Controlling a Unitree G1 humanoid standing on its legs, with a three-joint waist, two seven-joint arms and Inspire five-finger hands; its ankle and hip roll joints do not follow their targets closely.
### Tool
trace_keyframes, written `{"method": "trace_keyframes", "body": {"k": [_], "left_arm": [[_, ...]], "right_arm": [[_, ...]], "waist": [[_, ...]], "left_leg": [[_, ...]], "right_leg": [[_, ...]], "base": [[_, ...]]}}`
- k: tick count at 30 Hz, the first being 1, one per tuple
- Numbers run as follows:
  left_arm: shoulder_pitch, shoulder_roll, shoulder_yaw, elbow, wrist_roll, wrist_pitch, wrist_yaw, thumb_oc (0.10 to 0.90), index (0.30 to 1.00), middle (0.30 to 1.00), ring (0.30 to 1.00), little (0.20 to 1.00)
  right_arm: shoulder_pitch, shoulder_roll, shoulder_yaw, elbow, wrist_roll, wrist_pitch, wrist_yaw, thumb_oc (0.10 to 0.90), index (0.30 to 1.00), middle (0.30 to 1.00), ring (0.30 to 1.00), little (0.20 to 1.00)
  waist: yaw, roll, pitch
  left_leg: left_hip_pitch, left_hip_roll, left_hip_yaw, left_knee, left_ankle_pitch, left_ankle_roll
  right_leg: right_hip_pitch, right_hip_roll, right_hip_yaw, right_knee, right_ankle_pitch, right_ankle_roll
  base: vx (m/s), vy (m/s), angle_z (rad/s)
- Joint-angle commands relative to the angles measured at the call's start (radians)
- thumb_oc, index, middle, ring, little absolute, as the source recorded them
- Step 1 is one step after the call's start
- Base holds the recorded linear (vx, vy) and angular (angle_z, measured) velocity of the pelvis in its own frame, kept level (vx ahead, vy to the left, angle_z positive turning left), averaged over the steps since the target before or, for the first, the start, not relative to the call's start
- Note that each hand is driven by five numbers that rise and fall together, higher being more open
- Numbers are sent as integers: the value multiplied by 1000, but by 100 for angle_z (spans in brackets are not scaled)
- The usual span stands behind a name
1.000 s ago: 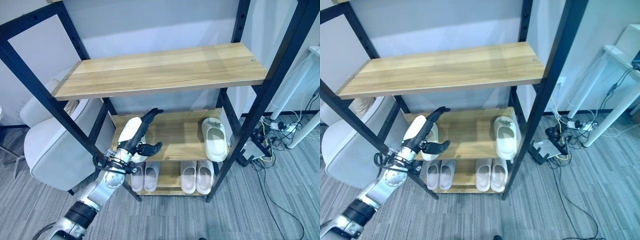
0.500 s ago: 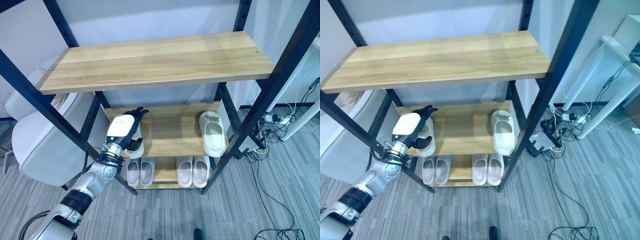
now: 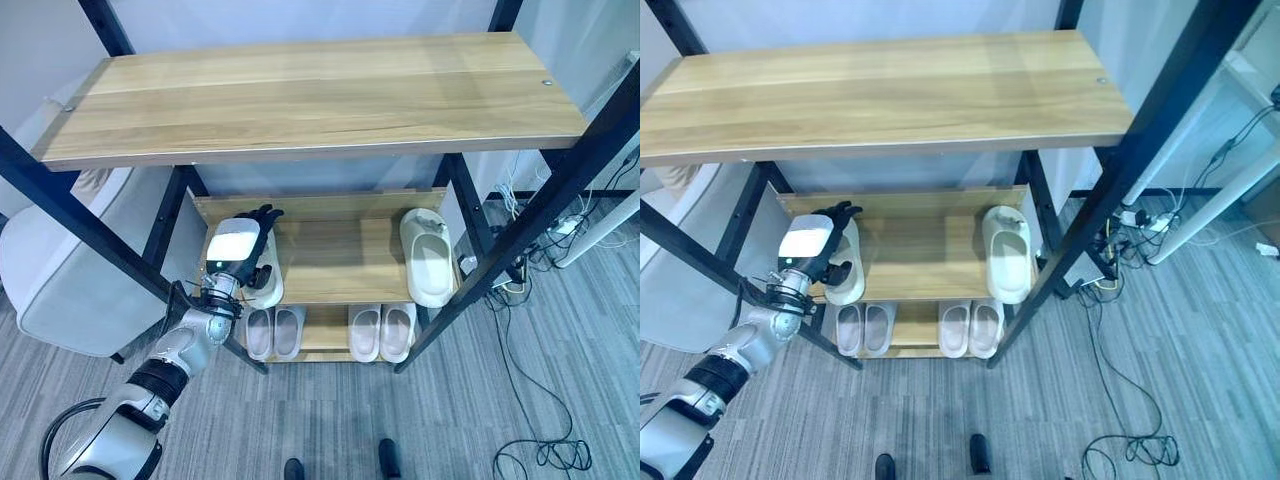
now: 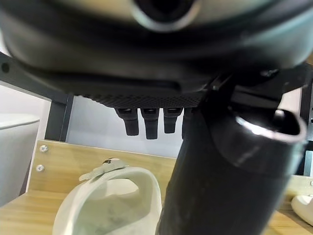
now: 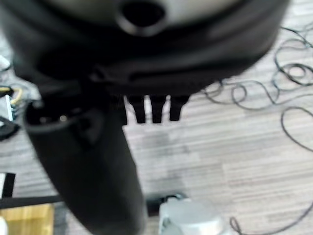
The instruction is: Arrange the slippers neatly on the shoe rack.
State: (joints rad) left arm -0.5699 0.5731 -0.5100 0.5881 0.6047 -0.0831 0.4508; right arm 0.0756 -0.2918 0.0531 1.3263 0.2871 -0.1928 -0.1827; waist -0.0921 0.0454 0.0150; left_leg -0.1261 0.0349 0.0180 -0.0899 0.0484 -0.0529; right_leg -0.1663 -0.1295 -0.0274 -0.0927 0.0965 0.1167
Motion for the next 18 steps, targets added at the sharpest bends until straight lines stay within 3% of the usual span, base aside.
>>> {"method": "trace_keyframes", "body": {"k": [1, 4, 18], "left_arm": [[-220, 2, 39, 44, 75, 25, 117, 800, 900, 900, 900, 900], [-279, -14, 10, 131, 98, 65, 125, 800, 900, 900, 900, 900], [-401, -4, -29, 311, 52, 105, 166, 800, 900, 900, 900, 900]], "right_arm": [[3, -62, 34, -3, -7, -31, -28, 800, 900, 900, 900, 900], [19, -50, 44, -19, -36, -35, -49, 800, 900, 900, 900, 900], [4, -54, 59, -75, -54, -54, -81, 800, 900, 900, 900, 900]], "waist": [[22, -21, -5], [11, -21, -18], [-12, -30, -2]], "left_leg": [[-35, -76, -25, 3, -39, 22], [-40, -76, -23, 3, -42, 23], [-101, -72, -13, 3, -27, 23]], "right_leg": [[7, -16, -6, 5, -37, 62], [-2, -18, -4, 5, -36, 65], [-71, -11, 11, 6, -12, 67]], "base": [[0, 0, 0], [18, 1, 3], [-10, 1, -2]]}}
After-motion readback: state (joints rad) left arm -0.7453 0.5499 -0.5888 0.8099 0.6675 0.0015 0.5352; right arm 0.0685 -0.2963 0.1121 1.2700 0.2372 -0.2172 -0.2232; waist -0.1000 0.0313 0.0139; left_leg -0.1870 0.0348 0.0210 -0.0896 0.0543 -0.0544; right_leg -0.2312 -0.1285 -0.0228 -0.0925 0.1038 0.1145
